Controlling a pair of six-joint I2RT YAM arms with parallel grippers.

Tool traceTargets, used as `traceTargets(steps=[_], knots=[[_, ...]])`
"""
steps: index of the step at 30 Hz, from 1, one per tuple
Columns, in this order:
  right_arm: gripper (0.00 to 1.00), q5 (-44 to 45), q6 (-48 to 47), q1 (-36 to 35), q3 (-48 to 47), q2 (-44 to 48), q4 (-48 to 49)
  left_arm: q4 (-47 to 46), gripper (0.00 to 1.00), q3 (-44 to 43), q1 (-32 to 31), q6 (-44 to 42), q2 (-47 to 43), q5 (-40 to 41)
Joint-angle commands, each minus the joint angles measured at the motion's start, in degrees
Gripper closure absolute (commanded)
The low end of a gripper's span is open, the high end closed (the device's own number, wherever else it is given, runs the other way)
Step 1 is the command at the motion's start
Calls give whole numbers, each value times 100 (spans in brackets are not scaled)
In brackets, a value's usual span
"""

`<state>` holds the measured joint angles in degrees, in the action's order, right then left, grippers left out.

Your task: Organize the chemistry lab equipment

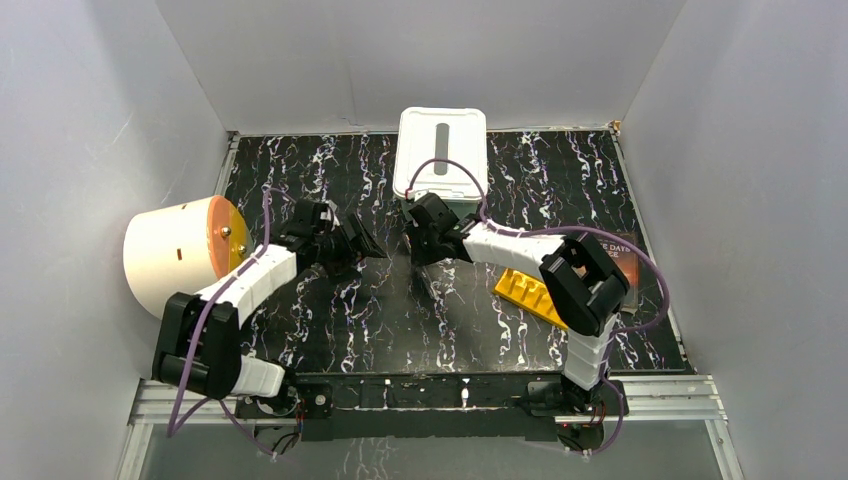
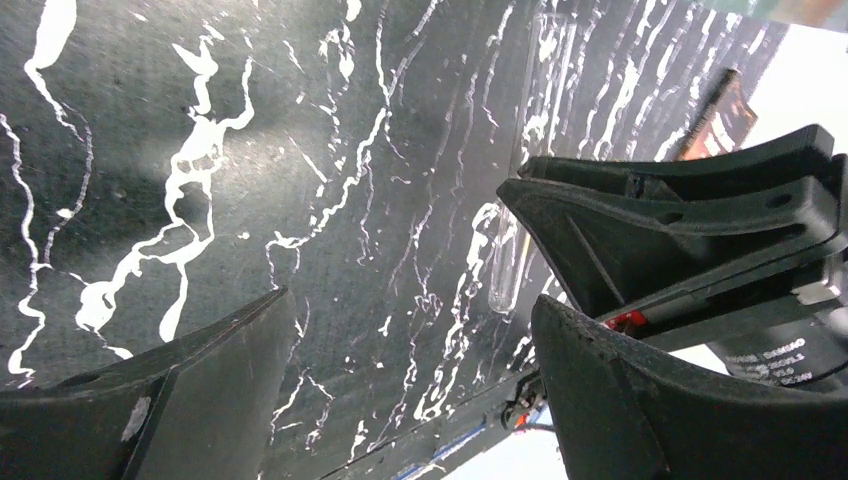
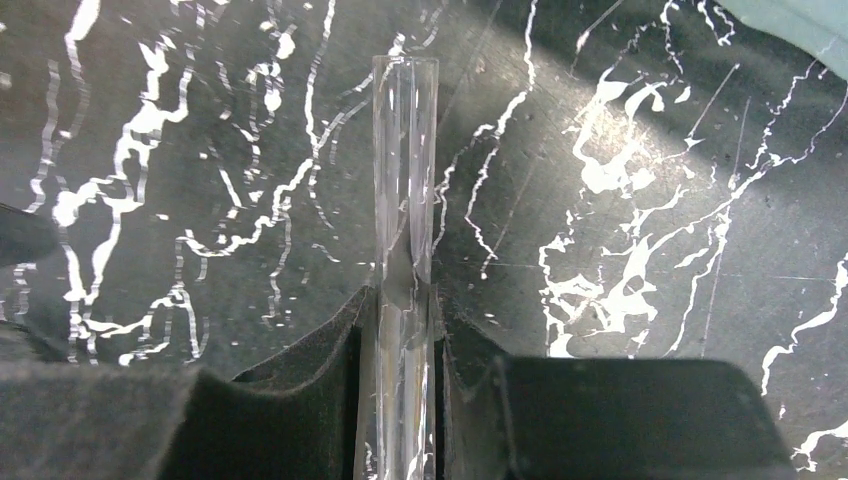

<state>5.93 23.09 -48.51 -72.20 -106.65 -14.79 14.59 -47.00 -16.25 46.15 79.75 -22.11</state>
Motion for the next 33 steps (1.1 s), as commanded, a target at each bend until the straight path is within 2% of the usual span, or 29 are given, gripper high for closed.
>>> traceTargets(steps=[1,12,14,16,24,31,33], knots=[[76,-192,426,-3,-109,464,473,-525,13,341,-27,148,-534,-540],[75,-1076,1338,89,-453,768,1053,-1576,20,1129,-124,616,-1492,-1141],[75,-1198,1560,115,-529,764,1046,-1810,23,1171,-165,803,-1470,-1177],[75,-1291,1755,131,-606,768,1092,-1938,30,1143,-221,971,-1397,-1231],[76,-1347,2357,156,-586,900,1424,-2061,36,1005,-387,1169,-1460,-892],[76,-1500,2634,251,-368,1029,1796,-2650,47,1010,-389,1315,-1216,-1164],[76,-1537,2688,263,-356,1032,1796,-2795,54,1017,-388,1317,-1148,-1233]])
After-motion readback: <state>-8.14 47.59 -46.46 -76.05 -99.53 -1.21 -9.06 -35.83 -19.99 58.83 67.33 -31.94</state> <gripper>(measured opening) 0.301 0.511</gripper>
